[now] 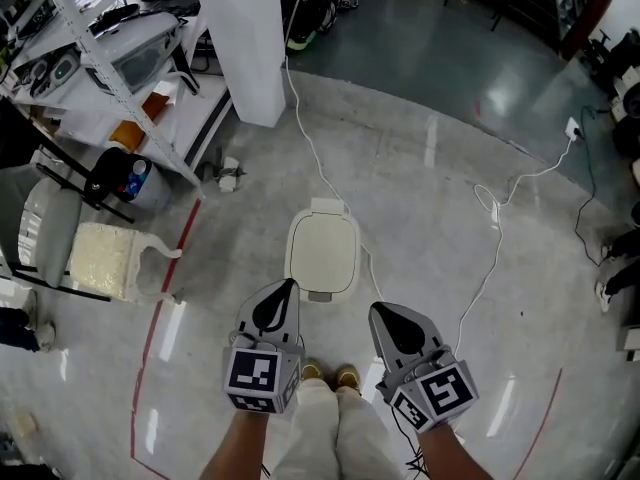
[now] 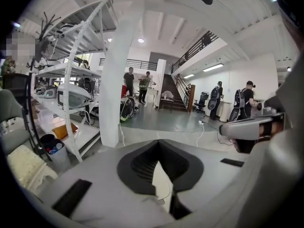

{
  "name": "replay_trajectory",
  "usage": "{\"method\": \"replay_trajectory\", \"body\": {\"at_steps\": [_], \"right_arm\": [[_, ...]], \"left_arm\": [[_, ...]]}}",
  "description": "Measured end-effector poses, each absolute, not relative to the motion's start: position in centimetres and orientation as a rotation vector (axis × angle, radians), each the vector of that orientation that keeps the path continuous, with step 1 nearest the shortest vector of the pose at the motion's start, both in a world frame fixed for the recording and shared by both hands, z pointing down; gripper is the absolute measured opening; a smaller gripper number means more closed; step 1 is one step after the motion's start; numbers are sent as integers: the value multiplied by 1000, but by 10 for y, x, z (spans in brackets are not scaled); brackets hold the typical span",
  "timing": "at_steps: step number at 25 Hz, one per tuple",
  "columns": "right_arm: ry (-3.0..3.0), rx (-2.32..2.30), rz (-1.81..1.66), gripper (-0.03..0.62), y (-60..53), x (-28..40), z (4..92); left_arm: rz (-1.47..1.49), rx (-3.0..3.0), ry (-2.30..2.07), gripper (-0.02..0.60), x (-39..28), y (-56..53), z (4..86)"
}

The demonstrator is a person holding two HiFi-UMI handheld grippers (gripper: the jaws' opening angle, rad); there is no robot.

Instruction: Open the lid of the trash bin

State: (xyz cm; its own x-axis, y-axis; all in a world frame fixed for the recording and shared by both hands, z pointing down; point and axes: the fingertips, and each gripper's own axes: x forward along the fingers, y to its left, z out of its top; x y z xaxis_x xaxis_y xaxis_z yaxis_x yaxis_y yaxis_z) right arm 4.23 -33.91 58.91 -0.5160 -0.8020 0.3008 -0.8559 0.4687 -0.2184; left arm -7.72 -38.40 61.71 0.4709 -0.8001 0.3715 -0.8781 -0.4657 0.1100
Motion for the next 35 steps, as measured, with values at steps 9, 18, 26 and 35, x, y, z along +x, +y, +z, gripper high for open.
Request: {"method": "replay_trajectory", "body": {"at_steps": [9,18,26,35], "right_arm": [[-2542,1453,592,35,-339,44,617],[-2530,1434,653,35,-344,43,653],[-2497,1436,705,35,-343,48,681],[-2481,1437,732,35,-346,57,691]], "left_arm": [[444,2341,-1403,-11,-71,-439,688],[710,2196,-1264,-11,-41,-451,828],[891,1957,-1152,-11,-47,-407,935],[989,1845,-1050,-11,-46,-364,975]]}}
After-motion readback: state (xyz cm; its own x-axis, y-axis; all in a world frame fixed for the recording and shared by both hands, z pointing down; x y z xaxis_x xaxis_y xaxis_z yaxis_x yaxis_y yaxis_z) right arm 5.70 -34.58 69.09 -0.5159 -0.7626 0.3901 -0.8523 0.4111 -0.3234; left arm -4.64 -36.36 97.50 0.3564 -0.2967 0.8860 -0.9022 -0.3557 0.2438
